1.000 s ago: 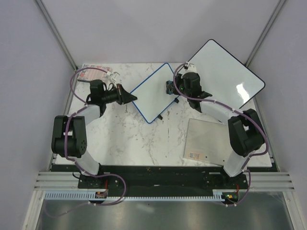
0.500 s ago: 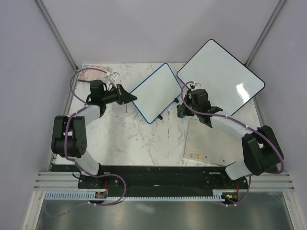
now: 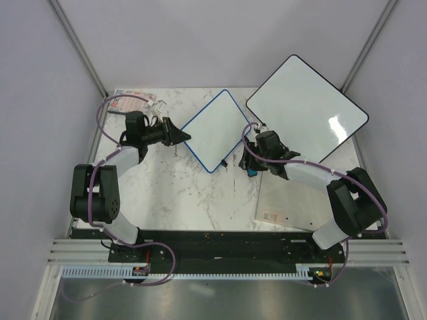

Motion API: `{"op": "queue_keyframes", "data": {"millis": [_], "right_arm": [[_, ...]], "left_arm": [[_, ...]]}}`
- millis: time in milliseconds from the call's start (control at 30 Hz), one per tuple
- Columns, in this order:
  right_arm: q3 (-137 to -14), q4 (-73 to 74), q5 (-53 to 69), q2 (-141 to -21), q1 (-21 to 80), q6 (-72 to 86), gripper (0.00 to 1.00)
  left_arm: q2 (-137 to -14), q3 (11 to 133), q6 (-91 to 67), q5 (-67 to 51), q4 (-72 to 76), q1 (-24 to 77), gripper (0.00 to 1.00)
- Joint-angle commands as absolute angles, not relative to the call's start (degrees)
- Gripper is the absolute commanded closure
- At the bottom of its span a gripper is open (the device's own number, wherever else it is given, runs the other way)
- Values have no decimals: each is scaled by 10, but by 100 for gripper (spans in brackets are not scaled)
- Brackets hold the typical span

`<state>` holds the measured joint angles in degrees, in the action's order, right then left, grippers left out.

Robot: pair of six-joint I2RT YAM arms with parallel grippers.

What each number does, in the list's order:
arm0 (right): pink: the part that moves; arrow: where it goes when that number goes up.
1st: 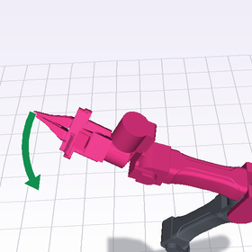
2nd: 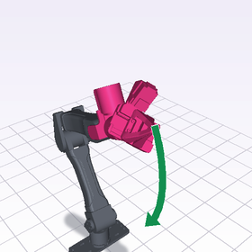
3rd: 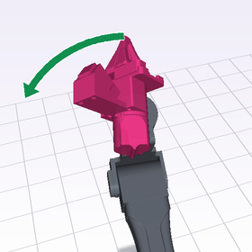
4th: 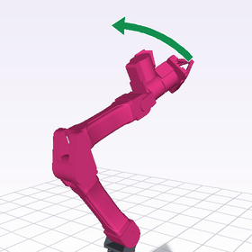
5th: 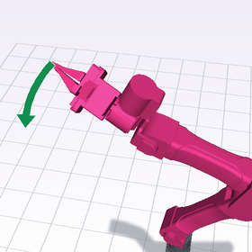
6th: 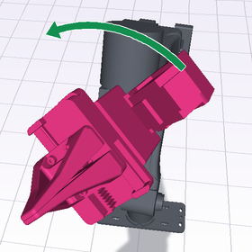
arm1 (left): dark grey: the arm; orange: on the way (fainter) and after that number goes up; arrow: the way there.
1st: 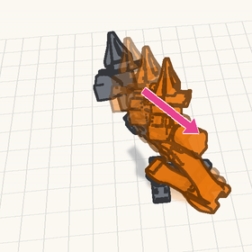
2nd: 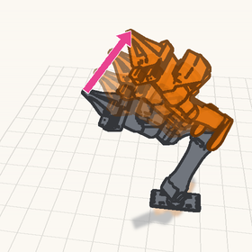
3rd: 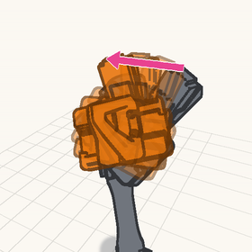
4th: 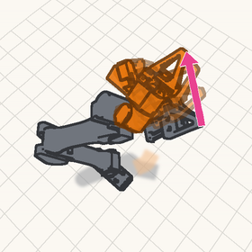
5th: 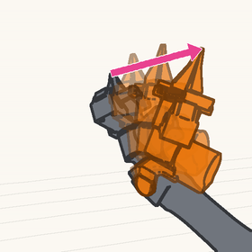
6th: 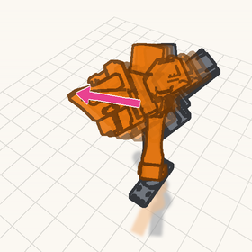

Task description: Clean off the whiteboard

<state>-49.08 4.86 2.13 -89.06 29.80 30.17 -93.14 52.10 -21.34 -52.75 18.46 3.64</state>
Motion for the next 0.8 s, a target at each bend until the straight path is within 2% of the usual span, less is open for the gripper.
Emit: {"op": "queue_keyframes", "data": {"millis": [0, 67, 267, 333, 400, 533, 767], "right_arm": [[-503, 40, 8, -895, 300, 303, 39], [-504, 38, -9, -897, 299, 303, 36], [-537, 20, -75, -942, 291, 279, 38], [-551, 12, -99, -954, 289, 272, 41], [-560, 4, -109, -970, 288, 262, 43], [-562, -27, -111, -984, 274, 267, 43], [-569, -77, -17, -1017, 217, 286, 43]], "left_arm": [[-904, 531, -186, -532, 183, 40, 71], [-901, 532, -184, -529, 180, 39, 69], [-892, 529, -164, -510, 156, 39, 61], [-890, 528, -160, -507, 149, 40, 50], [-882, 524, -156, -505, 148, 40, 27], [-874, 522, -144, -496, 130, 39, 27], [-817, 520, -134, -436, 78, 38, 24]]}}
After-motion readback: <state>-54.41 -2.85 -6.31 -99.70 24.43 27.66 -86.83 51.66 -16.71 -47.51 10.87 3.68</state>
